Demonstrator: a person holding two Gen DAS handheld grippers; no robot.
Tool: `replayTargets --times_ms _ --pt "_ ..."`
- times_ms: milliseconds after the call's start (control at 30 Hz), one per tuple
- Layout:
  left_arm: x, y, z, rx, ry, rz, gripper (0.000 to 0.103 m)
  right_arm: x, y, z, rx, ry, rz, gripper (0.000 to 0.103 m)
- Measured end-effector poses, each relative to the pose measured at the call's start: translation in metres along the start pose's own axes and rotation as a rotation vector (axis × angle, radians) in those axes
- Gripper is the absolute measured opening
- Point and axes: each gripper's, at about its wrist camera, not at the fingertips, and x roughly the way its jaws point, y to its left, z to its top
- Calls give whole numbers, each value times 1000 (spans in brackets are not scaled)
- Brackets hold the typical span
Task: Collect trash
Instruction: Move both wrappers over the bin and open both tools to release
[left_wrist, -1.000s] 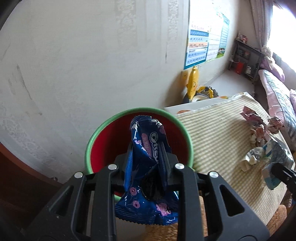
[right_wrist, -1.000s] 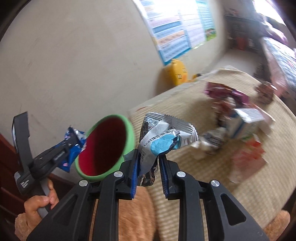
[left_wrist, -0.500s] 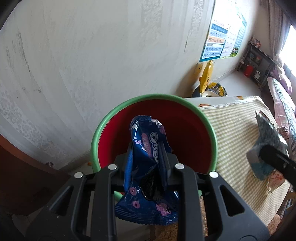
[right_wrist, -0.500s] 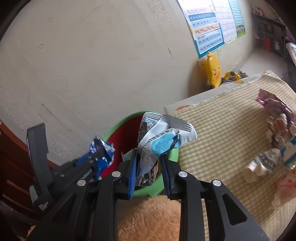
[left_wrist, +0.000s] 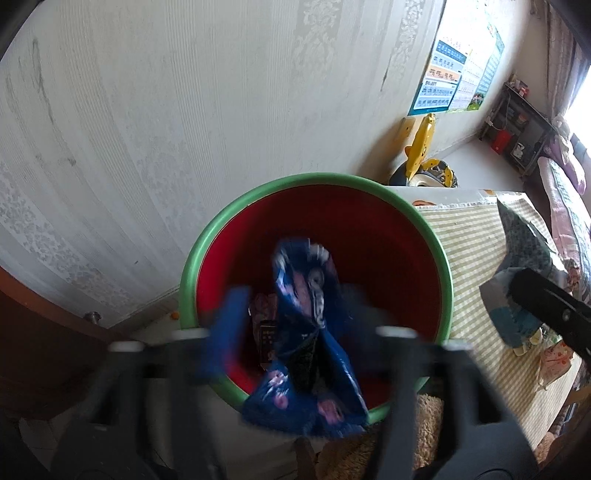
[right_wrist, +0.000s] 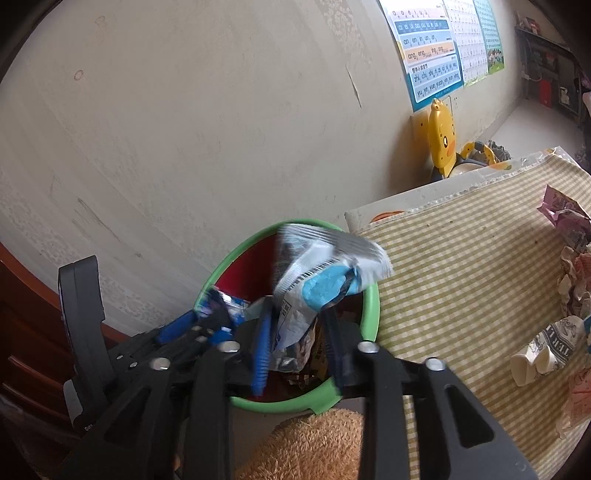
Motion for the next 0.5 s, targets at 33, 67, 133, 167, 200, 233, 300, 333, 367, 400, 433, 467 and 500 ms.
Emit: replayTargets --times_ms 33,67,133,167,200,233,300,333,367,400,433,467,500 --pt "-1 2 1 -16 -7 -14 78 0 -1 0 4 -3 3 49" --pt "-1 4 1 -26 -6 -17 78 0 -1 0 6 -5 2 50" --pt "-1 2 1 -18 1 -13 78 0 -2 0 13 -2 3 54" --pt "-2 0 0 -8 3 -11 78 0 -3 0 21 -3 7 55" --pt "-2 -1 0 -4 3 -9 78 -2 -5 -1 29 -7 9 55" --pt "-3 -3 -1 0 4 -10 78 -6 -8 -1 39 -14 5 55" --pt "-5 -6 -2 9 4 -16 78 -17 -19 -2 68 -38 -32 58" --pt "-7 -9 -2 19 0 -17 78 -24 -25 -4 87 -52 -48 59" --pt "-9 -12 -3 30 -5 -17 78 -33 -35 -5 117 -70 -66 60" --pt "-12 -18 -3 49 -13 -17 78 -46 -52 -7 166 -100 -103 60" --pt "-13 -21 -3 62 -17 -18 78 -56 -65 -7 202 -126 -136 60" --pt "-15 -27 -4 79 -22 -19 78 -70 -83 -9 249 -167 -181 60" --pt "-17 -33 -5 96 -27 -21 78 -86 -103 -10 300 -209 -230 60"
